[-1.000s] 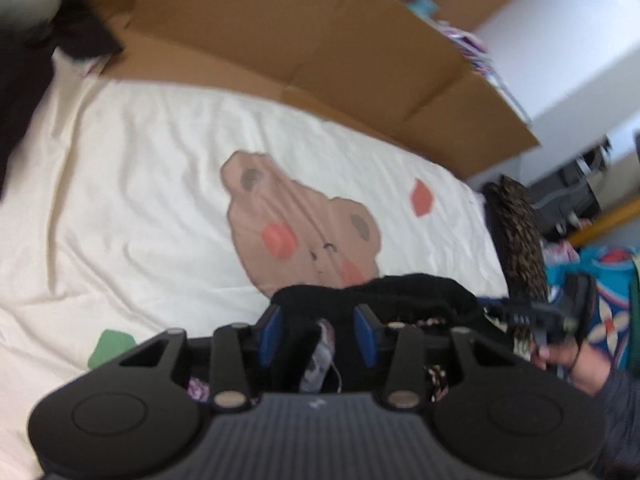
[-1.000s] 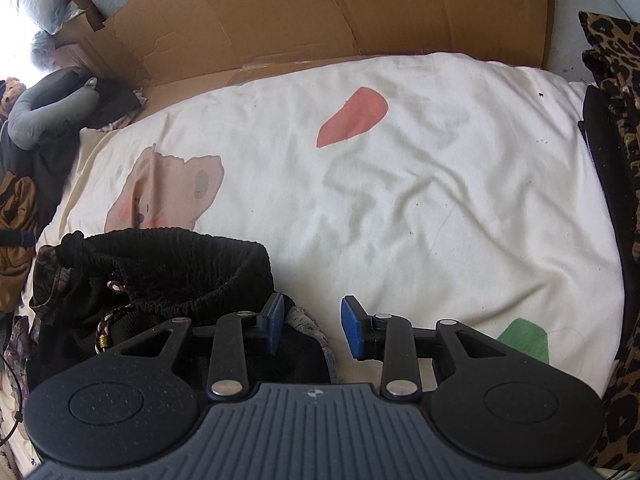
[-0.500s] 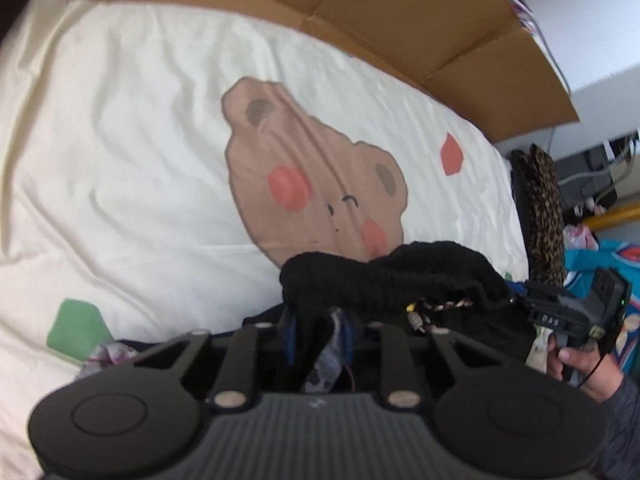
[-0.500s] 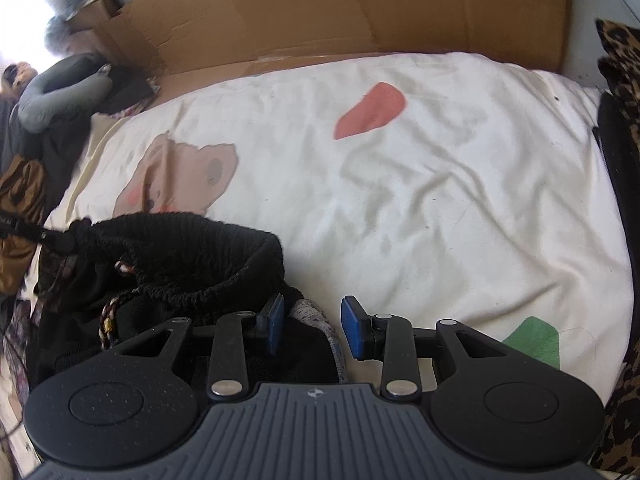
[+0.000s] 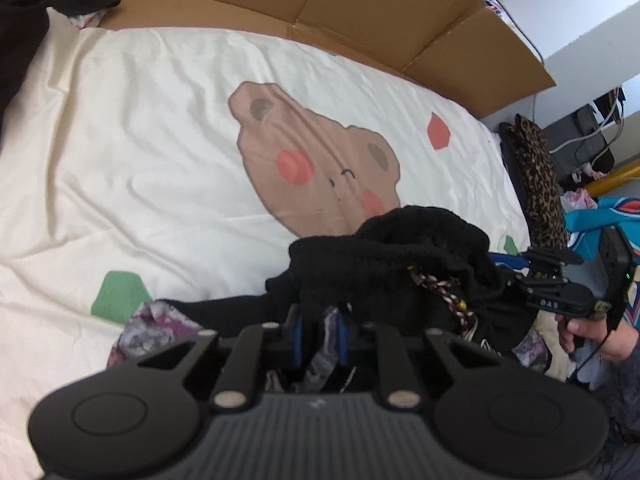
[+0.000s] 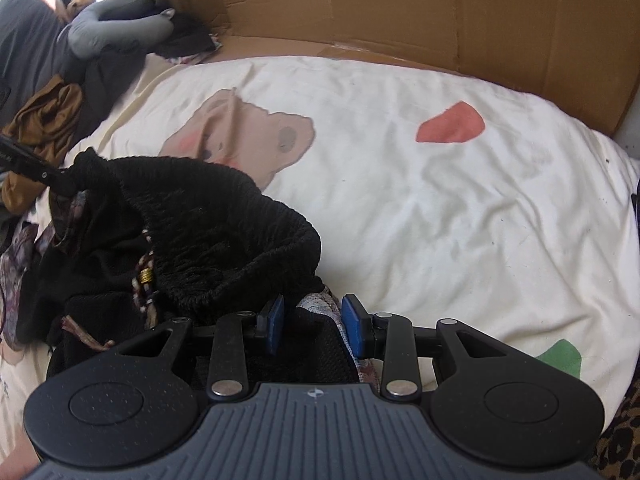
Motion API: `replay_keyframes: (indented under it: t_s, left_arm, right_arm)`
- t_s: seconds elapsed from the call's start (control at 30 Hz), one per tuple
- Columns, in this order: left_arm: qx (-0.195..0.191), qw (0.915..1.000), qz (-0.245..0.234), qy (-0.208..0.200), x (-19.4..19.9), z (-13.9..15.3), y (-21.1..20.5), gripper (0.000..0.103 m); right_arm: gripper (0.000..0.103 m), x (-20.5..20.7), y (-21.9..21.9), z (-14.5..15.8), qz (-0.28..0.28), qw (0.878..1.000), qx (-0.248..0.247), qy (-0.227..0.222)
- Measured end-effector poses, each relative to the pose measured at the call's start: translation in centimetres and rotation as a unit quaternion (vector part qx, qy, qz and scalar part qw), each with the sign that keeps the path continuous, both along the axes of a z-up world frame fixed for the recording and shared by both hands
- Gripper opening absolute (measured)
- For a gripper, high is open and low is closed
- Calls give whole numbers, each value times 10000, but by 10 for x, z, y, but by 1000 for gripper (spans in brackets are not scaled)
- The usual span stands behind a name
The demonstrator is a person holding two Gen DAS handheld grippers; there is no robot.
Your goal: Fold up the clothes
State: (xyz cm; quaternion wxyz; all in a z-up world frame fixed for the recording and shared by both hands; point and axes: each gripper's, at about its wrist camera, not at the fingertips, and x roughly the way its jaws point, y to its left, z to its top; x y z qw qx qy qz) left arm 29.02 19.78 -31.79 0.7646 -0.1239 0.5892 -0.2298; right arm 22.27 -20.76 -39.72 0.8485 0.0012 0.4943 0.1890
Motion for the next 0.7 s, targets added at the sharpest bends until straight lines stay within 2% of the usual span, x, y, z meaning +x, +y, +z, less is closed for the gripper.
replay_keyframes:
  t_s: [0.13,0.17,0.27,0.4,0.5,0.6,0.7]
  left_arm:
    - [-31,9999,91,-108,-7,6,6,16]
    - [-31,9998,118,-130,-8,8,9,16]
    - [-37,9996,216,-200,-11,15,18,15]
    - [-55,9987,394,-312,-13,26,33,15]
    - [-42,9986,456,-255,-15,21,38,15]
    - [-6,9988,459,-184,-19,14,41,15]
    - [5,9989,443,-133,-24,7,42,15]
  right_arm:
    - [32,-19,7,9,73,9999,70,-93]
    - [21,-24,9,10,120,9998,111,-74]
    - [13,-35,20,16,269,9994,201,-4]
    - [12,-48,39,26,425,9974,546,181]
    - [13,-59,58,26,577,9955,671,335]
    - [17,-67,73,17,643,9948,614,499]
    - [24,-67,70,16,625,9932,741,640]
